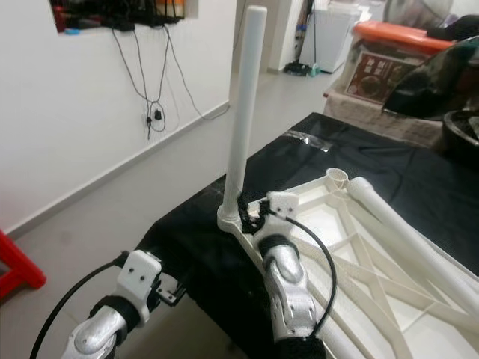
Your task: Building children table
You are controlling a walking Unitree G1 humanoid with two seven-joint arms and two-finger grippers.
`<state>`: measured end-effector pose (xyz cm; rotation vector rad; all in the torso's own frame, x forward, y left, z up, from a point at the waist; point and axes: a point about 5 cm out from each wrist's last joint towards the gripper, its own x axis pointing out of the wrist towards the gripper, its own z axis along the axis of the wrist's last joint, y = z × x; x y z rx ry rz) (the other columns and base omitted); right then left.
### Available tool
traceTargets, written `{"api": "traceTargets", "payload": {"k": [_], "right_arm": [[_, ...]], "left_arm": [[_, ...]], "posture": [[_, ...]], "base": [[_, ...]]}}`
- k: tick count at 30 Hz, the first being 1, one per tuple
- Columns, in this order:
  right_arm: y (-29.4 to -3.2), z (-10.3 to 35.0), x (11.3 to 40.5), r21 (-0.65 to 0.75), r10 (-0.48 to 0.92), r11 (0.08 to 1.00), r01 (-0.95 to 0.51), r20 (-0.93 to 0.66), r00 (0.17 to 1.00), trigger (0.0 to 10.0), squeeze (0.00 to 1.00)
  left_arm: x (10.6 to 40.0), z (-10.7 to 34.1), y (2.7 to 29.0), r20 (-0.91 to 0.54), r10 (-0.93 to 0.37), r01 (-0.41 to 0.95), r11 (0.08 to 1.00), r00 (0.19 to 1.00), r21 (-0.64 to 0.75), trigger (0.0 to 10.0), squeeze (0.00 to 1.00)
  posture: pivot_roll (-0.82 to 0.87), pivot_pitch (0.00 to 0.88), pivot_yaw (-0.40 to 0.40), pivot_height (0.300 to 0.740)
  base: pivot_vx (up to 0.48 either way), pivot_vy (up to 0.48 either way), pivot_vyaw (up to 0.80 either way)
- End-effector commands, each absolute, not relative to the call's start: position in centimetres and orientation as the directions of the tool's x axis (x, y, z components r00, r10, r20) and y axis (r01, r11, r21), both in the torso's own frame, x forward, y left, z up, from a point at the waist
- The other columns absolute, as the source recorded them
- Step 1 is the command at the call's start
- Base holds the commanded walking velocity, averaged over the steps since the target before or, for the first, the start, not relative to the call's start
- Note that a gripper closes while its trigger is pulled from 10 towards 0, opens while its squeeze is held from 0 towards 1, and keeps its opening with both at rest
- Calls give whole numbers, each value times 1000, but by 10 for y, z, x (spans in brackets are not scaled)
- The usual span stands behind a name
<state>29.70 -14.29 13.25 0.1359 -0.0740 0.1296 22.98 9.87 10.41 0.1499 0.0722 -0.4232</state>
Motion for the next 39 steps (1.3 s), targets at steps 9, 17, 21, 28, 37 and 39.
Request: {"api": "traceTargets", "payload": {"k": [9,17,21,28,37,39], "right_arm": [[-136,129,271,113,105,987,-110,47,993,10000,0],[-130,128,265,79,98,992,-102,48,994,10000,0],[-131,129,264,80,85,993,-89,41,995,10000,0],[-131,127,264,65,72,995,-74,30,997,10000,0],[-129,124,265,68,102,992,-102,3,995,10000,0],[-128,124,265,72,108,992,-108,-1,994,10000,0]], "left_arm": [[232,99,102,-113,-390,403,907,914,124,10000,0],[234,99,106,-116,-374,386,916,920,109,10000,0],[234,99,106,-113,-376,388,915,920,111,10000,0],[235,97,106,-119,-379,393,912,918,120,10000,0],[235,96,106,-117,-364,377,919,924,115,10000,0],[235,97,108,-114,-351,363,926,929,106,10000,0]], "posture": [[112,0,-64,740],[112,0,-56,740],[110,0,-53,740],[111,0,-54,740],[114,0,-59,740],[116,0,-59,740]], "base": [[0,0,-779],[0,293,-777],[0,480,-775],[0,137,-760],[0,0,0],[0,0,0]]}}
